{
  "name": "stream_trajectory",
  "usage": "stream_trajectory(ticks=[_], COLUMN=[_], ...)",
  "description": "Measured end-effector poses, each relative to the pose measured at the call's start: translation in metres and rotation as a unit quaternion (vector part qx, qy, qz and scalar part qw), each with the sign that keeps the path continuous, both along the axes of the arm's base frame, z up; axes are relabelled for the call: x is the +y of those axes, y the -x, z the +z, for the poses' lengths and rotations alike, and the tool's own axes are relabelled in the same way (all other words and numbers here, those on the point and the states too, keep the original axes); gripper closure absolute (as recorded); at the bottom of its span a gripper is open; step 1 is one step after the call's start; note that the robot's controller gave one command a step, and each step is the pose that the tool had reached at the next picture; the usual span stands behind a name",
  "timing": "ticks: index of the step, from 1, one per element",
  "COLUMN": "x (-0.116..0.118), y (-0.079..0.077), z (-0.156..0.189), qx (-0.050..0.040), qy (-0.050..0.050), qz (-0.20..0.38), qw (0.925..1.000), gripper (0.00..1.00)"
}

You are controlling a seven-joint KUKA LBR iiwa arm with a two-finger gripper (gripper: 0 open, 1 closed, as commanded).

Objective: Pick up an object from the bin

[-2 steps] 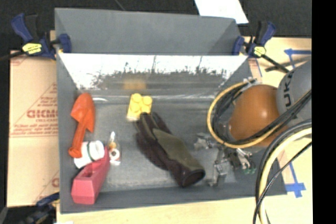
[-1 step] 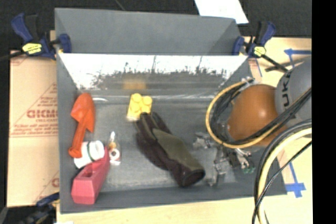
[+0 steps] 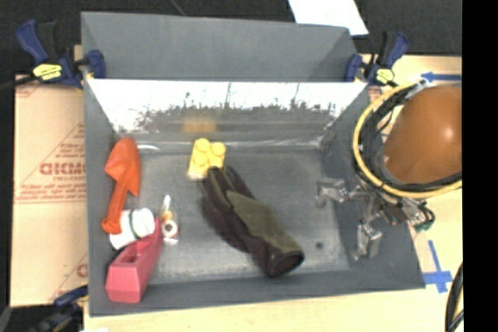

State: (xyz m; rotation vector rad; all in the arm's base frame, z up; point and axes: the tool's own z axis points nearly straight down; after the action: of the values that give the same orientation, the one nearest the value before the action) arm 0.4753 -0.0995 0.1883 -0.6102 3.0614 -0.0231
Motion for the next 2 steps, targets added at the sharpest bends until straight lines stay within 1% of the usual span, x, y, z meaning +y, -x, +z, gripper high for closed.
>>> stream_trajectory(ticks=[1,2], x=[0.054,0.032], y=[-0.010,-0.021], z=[-0.079,-0.013], qx=[-0.0035,-0.0033], qy=[-0.002,0.000], qz=[-0.050,-0.034], qw=[0.9987,0.9994], gripper=[0.00,0.00])
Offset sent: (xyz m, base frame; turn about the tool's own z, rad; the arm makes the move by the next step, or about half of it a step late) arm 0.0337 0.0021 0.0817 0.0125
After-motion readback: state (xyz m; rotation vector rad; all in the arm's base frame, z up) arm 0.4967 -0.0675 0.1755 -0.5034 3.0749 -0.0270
